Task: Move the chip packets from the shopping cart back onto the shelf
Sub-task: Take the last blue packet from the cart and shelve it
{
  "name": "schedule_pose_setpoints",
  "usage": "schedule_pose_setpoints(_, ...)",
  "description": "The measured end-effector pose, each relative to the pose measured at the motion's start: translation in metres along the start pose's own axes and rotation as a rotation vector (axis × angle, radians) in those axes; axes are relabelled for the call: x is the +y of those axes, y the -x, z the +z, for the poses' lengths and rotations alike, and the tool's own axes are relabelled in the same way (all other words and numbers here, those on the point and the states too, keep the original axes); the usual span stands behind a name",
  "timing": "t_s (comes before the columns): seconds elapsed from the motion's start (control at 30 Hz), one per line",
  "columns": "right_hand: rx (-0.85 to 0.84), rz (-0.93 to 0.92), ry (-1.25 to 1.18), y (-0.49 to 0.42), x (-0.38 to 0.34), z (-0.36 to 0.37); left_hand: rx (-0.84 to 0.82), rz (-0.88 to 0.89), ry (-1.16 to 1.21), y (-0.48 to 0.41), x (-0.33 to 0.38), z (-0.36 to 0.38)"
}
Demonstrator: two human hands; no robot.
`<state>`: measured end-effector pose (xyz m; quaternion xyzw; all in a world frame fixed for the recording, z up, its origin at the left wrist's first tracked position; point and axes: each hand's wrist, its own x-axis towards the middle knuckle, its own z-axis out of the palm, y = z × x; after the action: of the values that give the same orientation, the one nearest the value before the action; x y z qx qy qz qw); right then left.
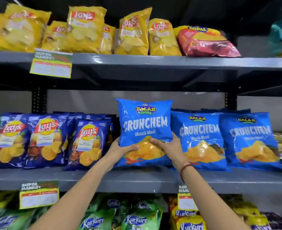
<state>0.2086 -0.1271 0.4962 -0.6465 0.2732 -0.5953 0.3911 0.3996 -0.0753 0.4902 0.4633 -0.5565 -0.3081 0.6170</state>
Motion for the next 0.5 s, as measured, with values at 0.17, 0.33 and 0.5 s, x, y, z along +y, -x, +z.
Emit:
schedule_pose_setpoints(0.17, 0.000, 0.055, 0.011, -0.008, 0.020, 0.005, -0.004, -0.082, -0.027, -0.018, -0.025, -0.004)
schedule_pose_setpoints(0.33, 0.011, 0.083, 0.045, -0.019, 0.040, 0.007, -0.001, -0.117, -0.017, -0.025, -0.035, -0.004)
schedule_pose_setpoints(0.5, 0.057, 0.106, 0.124, -0.020, 0.043, 0.009, 0.019, -0.155, -0.075, -0.025, -0.038, -0.008)
